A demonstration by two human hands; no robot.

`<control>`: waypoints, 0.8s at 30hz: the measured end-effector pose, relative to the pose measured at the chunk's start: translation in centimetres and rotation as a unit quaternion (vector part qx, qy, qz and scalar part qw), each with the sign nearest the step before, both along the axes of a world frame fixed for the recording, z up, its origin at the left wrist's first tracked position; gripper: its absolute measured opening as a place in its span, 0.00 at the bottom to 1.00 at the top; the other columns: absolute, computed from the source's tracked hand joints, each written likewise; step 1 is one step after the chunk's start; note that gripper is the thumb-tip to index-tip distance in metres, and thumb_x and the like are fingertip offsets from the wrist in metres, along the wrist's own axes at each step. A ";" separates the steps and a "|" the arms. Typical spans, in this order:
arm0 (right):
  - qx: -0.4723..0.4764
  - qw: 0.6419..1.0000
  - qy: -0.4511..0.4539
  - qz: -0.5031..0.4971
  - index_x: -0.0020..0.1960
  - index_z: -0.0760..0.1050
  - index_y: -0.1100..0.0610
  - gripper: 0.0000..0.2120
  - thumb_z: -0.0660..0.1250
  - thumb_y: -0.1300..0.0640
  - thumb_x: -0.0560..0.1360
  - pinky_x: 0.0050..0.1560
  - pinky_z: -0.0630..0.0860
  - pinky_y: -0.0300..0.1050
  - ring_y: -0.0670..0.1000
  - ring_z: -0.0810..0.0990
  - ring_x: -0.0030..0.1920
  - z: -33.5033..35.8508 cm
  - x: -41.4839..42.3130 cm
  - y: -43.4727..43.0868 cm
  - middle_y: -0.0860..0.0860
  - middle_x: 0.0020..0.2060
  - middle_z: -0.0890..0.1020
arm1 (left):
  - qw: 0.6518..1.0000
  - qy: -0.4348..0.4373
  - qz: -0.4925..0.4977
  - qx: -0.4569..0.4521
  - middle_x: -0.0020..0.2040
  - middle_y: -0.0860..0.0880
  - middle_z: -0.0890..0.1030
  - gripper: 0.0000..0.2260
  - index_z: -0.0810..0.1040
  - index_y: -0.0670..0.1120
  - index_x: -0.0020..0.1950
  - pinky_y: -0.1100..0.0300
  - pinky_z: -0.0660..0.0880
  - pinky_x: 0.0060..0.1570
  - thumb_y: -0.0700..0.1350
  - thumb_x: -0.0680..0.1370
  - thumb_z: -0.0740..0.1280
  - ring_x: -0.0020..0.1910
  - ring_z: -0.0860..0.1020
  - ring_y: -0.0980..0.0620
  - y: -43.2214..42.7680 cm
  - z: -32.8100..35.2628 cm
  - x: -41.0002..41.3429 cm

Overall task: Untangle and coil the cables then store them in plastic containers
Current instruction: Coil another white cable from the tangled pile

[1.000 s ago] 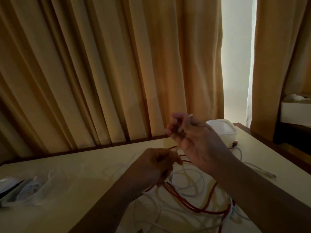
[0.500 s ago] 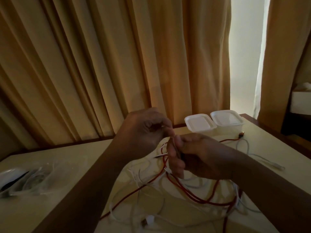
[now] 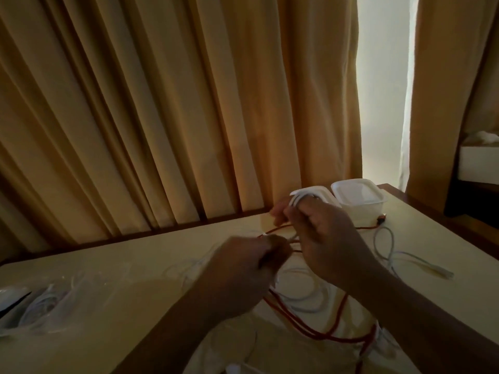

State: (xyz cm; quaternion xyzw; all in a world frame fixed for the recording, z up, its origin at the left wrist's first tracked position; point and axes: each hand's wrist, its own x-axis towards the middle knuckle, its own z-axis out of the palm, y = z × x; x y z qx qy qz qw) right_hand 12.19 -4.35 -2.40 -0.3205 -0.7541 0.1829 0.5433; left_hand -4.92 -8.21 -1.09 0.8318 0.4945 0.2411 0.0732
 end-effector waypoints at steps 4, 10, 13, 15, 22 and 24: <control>-0.123 0.983 -0.073 0.113 0.48 0.76 0.48 0.12 0.57 0.57 0.85 0.49 0.80 0.48 0.44 0.81 0.45 -1.2 0.2 0.6 0.45 0.41 0.81 | 0.977 0.060 -0.063 0.193 0.41 0.59 0.79 0.13 0.84 0.54 0.51 0.63 0.74 0.38 0.56 0.80 0.61 0.41 0.77 0.60 0.3 3.8 -1.4; -0.368 0.722 0.204 0.549 0.50 0.77 0.61 0.22 0.47 0.54 0.86 0.48 0.73 0.49 0.55 0.72 0.40 0.3 0.8 -1.5 0.58 0.37 0.70 | 0.968 -0.167 -0.119 0.146 0.41 0.53 0.83 0.02 0.85 0.48 0.45 0.64 0.75 0.42 0.41 0.76 0.75 0.41 0.81 0.53 3.1 4.7 -1.9; -0.344 0.702 0.276 0.559 0.52 0.75 0.62 0.16 0.50 0.57 0.86 0.48 0.75 0.47 0.54 0.74 0.41 0.3 -0.1 -1.9 0.56 0.37 0.72 | 0.955 -0.271 -0.117 -0.030 0.41 0.51 0.85 0.07 0.85 0.47 0.47 0.56 0.80 0.46 0.45 0.81 0.67 0.43 0.84 0.53 3.4 2.7 -1.1; -0.317 0.732 0.341 0.498 0.52 0.77 0.61 0.17 0.51 0.57 0.86 0.51 0.78 0.46 0.54 0.78 0.45 0.2 -0.2 -2.0 0.57 0.40 0.77 | 0.959 -0.243 -0.095 -0.108 0.35 0.55 0.82 0.12 0.82 0.50 0.42 0.60 0.76 0.42 0.44 0.83 0.64 0.35 0.79 0.59 3.1 0.7 -0.5; 0.052 0.986 -0.155 -0.040 0.61 0.75 0.48 0.12 0.54 0.53 0.85 0.57 0.77 0.37 0.38 0.76 0.58 -1.7 0.4 -0.1 0.43 0.57 0.79 | 0.996 0.080 -0.030 -0.013 0.40 0.58 0.77 0.08 0.78 0.58 0.58 0.64 0.71 0.40 0.53 0.85 0.60 0.37 0.76 0.61 0.1 0.2 0.6; 0.022 0.992 -0.125 -0.013 0.55 0.74 0.47 0.10 0.54 0.53 0.85 0.51 0.77 0.39 0.40 0.77 0.52 -1.6 0.3 0.0 0.43 0.51 0.79 | 0.990 0.116 -0.051 0.058 0.38 0.59 0.75 0.09 0.77 0.58 0.51 0.64 0.71 0.41 0.55 0.82 0.58 0.38 0.75 0.62 -0.6 2.3 0.5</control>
